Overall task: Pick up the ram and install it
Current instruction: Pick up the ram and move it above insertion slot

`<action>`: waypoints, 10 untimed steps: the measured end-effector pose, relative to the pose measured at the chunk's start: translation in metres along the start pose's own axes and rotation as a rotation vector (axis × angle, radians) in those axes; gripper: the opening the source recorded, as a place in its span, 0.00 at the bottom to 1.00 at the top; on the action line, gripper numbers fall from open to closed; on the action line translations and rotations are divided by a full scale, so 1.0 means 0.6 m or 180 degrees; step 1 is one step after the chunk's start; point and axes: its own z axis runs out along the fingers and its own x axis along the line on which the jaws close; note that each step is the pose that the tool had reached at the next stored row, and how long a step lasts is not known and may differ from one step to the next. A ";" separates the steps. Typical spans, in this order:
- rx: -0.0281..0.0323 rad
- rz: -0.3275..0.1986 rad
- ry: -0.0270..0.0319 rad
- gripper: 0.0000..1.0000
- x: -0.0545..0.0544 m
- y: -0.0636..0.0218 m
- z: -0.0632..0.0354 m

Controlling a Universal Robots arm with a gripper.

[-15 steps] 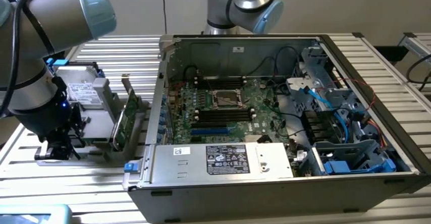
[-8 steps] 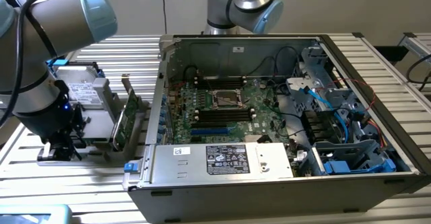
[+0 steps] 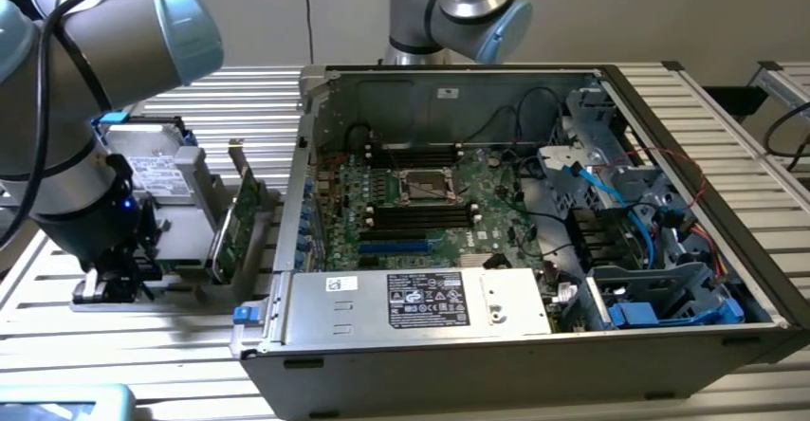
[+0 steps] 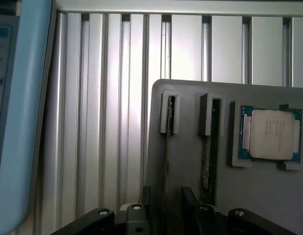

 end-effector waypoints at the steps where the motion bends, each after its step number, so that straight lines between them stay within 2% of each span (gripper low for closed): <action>1: -0.0001 0.0000 0.0000 0.36 0.000 0.000 0.001; 3: -0.0003 0.0000 0.0000 0.24 0.000 0.000 0.001; 4: -0.0003 0.0000 0.0000 0.24 0.000 0.000 0.001; 6: -0.0003 -0.0001 -0.0001 0.13 0.000 0.000 -0.006; 10: -0.0003 0.0000 0.0000 0.13 0.000 0.001 -0.036</action>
